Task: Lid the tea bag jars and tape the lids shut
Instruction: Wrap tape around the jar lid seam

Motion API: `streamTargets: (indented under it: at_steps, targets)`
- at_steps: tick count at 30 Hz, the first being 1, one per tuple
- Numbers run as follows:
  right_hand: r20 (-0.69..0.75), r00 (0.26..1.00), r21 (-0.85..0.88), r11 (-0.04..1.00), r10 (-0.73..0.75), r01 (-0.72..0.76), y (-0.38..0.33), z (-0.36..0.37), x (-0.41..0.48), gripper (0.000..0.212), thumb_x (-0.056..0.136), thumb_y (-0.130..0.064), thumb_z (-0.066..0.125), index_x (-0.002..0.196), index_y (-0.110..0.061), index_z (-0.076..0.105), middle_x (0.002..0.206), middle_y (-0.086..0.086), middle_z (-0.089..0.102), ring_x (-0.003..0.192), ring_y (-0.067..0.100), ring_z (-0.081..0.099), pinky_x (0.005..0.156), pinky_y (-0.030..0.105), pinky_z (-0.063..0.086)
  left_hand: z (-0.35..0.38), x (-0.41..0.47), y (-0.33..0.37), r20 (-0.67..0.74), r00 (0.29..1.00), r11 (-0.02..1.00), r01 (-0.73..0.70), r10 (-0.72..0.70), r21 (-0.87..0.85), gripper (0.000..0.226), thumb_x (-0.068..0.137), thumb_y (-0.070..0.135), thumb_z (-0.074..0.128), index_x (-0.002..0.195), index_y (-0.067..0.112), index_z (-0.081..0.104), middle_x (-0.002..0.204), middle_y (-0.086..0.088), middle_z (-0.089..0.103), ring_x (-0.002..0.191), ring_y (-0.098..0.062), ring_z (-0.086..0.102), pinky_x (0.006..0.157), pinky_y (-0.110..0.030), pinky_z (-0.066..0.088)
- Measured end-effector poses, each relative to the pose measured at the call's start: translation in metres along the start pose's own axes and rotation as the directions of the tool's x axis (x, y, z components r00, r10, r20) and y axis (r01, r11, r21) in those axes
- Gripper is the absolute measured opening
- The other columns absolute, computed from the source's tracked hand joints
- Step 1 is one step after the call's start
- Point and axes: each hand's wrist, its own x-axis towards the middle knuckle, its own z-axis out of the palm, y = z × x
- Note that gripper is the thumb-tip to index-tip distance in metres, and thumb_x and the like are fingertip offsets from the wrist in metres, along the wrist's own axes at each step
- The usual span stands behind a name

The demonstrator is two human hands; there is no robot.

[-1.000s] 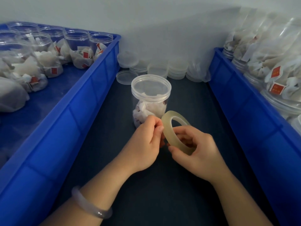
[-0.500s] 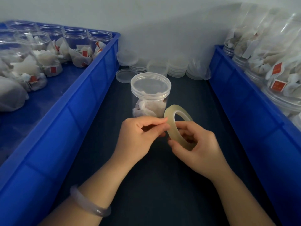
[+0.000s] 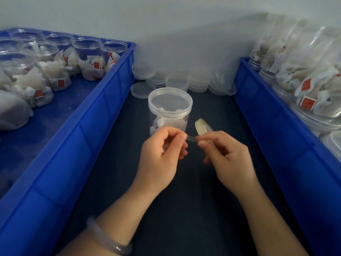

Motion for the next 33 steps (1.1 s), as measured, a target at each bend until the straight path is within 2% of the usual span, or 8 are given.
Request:
streamTargets:
  at_steps: [2,5,8,10,13,16,19,33]
  targets:
    - [0.023,1.0,-0.062,0.998,-0.019,0.021,-0.007,-0.008,0.007,0.01,0.084,-0.032,0.061,0.083,-0.042,0.065,0.083,-0.022,0.065,0.063,0.006,0.06,0.056,0.014,0.046,0.002,-0.001,0.0,-0.038,0.999,1.0,0.001,0.0,0.025,0.011,0.092,0.012,0.055,0.083,0.015,0.061,0.069,0.008,0.063,0.063,-0.005,0.062,0.06,-0.014,0.048]
    - [0.079,0.996,-0.226,0.972,-0.04,0.057,-0.021,-0.02,0.024,0.009,0.08,-0.046,0.055,0.078,-0.046,0.063,0.077,-0.026,0.062,0.064,0.005,0.055,0.055,0.017,0.04,-0.001,-0.001,0.003,-0.087,0.962,0.946,-0.234,0.259,0.226,0.005,0.09,0.017,0.059,0.088,0.012,0.06,0.078,0.007,0.06,0.071,-0.005,0.059,0.065,-0.014,0.047]
    - [0.149,0.988,-0.36,0.928,-0.045,0.096,-0.028,-0.026,0.042,0.018,0.083,-0.048,0.053,0.082,-0.036,0.066,0.074,-0.021,0.058,0.067,0.005,0.051,0.056,0.024,0.036,-0.012,0.01,0.005,-0.214,0.871,0.869,-0.356,0.441,0.344,0.037,0.078,0.036,0.07,0.102,0.012,0.054,0.099,-0.006,0.055,0.093,-0.011,0.052,0.082,-0.017,0.042]
    - [0.184,0.983,-0.41,0.907,-0.024,0.099,-0.029,-0.026,0.05,0.013,0.087,-0.042,0.058,0.084,-0.032,0.066,0.072,-0.021,0.057,0.067,0.002,0.051,0.057,0.026,0.035,-0.019,0.024,0.004,-0.161,0.904,0.858,-0.303,0.397,0.414,0.075,0.062,0.055,0.076,0.122,0.021,0.046,0.129,-0.015,0.043,0.123,-0.02,0.038,0.102,-0.014,0.029]
    - [0.224,0.974,-0.425,0.901,0.011,0.088,-0.024,-0.02,0.056,0.012,0.089,-0.041,0.059,0.083,-0.031,0.063,0.063,-0.017,0.056,0.06,0.004,0.049,0.056,0.028,0.036,-0.023,0.039,-0.001,0.001,0.989,0.92,-0.14,0.15,0.366,0.096,0.043,0.068,0.073,0.126,0.049,0.03,0.156,-0.009,0.005,0.142,-0.01,0.005,0.096,0.008,0.006]
    - [0.199,0.98,-0.395,0.916,0.014,0.067,-0.02,-0.015,0.057,0.015,0.087,-0.045,0.058,0.081,-0.032,0.061,0.057,-0.001,0.053,0.056,0.011,0.046,0.055,0.032,0.042,-0.022,0.046,-0.014,0.035,0.99,0.945,-0.142,0.138,0.294,0.095,0.041,0.057,0.078,0.124,0.04,0.034,0.152,0.0,0.021,0.144,-0.01,0.008,0.105,-0.001,0.014]
    - [0.184,0.983,-0.345,0.936,-0.008,0.072,-0.02,-0.015,0.059,0.015,0.086,-0.045,0.057,0.082,-0.03,0.061,0.063,0.003,0.055,0.057,0.017,0.046,0.054,0.034,0.041,-0.019,0.048,-0.023,-0.004,0.982,0.955,-0.181,0.187,0.234,0.092,0.044,0.056,0.086,0.119,0.032,0.038,0.127,0.01,0.042,0.127,-0.007,0.039,0.102,-0.016,0.035]
    - [0.168,0.986,-0.226,0.974,0.015,0.024,-0.019,-0.011,0.063,0.022,0.081,-0.048,0.064,0.074,-0.028,0.059,0.064,0.01,0.056,0.055,0.019,0.049,0.05,0.033,0.042,-0.019,0.051,-0.03,-0.043,0.966,0.938,-0.237,0.256,0.254,0.075,0.061,0.051,0.078,0.118,0.021,0.04,0.12,0.006,0.047,0.115,-0.007,0.048,0.094,-0.024,0.045]
